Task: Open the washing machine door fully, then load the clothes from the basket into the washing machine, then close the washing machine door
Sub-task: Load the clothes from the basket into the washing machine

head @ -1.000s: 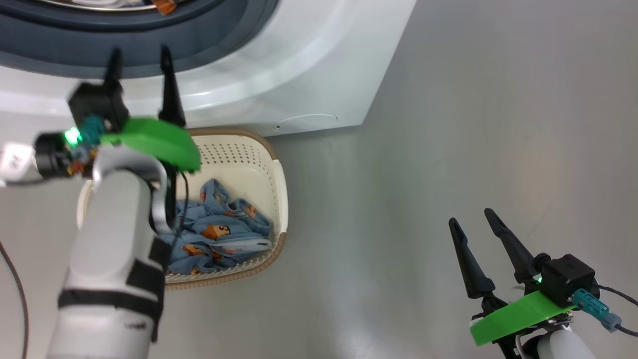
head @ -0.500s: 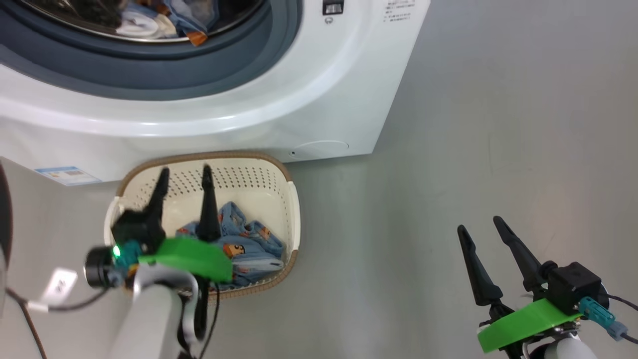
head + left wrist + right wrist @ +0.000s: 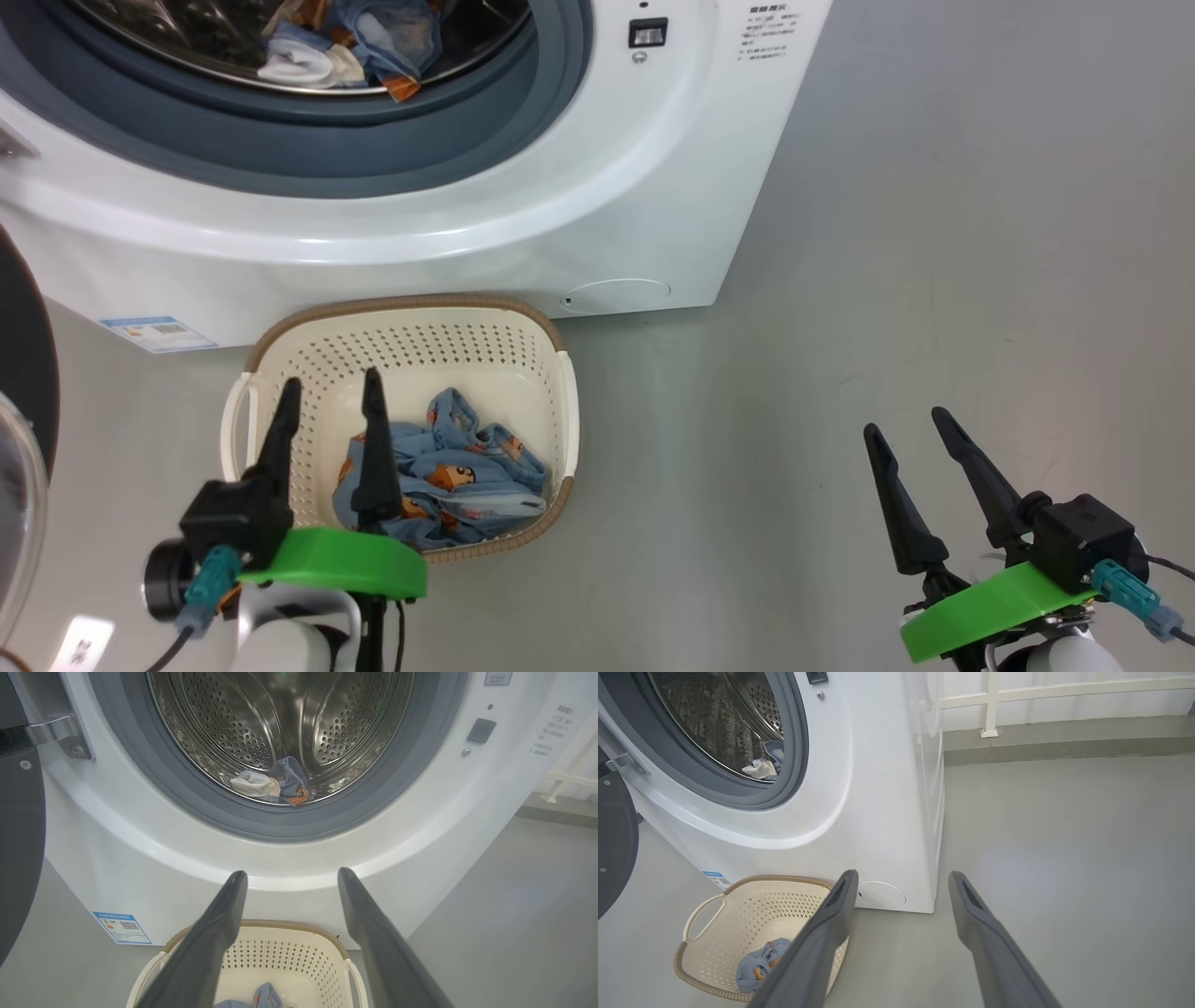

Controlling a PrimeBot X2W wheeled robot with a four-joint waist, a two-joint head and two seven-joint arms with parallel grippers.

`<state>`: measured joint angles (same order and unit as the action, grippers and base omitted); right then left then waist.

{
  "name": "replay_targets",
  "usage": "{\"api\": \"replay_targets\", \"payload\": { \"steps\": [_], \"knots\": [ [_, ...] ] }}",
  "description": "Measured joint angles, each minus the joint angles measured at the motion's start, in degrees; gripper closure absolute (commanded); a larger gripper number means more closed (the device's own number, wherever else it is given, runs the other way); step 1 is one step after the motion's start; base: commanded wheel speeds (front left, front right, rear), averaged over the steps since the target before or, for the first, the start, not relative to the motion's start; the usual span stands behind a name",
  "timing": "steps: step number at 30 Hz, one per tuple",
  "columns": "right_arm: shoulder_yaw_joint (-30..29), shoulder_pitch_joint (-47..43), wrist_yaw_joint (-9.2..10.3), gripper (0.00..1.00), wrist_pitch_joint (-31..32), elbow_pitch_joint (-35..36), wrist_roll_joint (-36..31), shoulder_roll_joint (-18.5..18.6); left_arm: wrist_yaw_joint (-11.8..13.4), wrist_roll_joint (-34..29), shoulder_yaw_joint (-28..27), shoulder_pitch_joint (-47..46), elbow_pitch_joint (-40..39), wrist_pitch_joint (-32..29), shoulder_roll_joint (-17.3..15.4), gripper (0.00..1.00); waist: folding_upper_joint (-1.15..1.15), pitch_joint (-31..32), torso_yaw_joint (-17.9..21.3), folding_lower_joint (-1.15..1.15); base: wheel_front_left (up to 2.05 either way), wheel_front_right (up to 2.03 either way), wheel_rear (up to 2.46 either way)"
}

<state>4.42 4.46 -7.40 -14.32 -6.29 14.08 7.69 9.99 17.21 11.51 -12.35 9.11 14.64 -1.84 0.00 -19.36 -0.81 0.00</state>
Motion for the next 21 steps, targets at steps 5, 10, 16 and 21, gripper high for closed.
{"api": "replay_targets", "payload": {
  "steps": [5, 10, 16, 21],
  "knots": [
    [-0.25, -0.02, 0.00, 0.00, 0.00, 0.38, -0.34, 0.20, 1.07, 0.66, -0.87, 2.69, -3.37, 0.00, -0.05, 0.00, 0.00, 0.61, -0.32, 0.00, 0.00, 0.00, 0.00],
    [-0.53, -0.81, 0.00, 0.00, 0.00, 0.99, -0.38, 0.13, 1.42, 1.43, -1.25, 5.22, -4.07, 0.00, -0.09, 0.00, 0.00, 1.86, -0.40, 0.00, 0.00, 0.00, 0.00],
    [-0.53, -2.14, 0.00, 0.00, 0.00, 1.08, -0.89, -0.14, 1.25, 1.88, -1.81, 6.64, -3.90, 0.00, -0.11, 0.00, 0.00, 4.56, -0.48, 0.00, 0.00, 0.00, 0.00],
    [-0.25, -2.57, 0.00, 0.00, 0.00, 1.05, -1.15, -0.16, 0.82, 2.07, -3.04, 7.03, -2.87, 0.00, -0.11, 0.00, 0.00, 7.24, -0.43, 0.00, 0.00, 0.00, 0.00]
  ]
}}
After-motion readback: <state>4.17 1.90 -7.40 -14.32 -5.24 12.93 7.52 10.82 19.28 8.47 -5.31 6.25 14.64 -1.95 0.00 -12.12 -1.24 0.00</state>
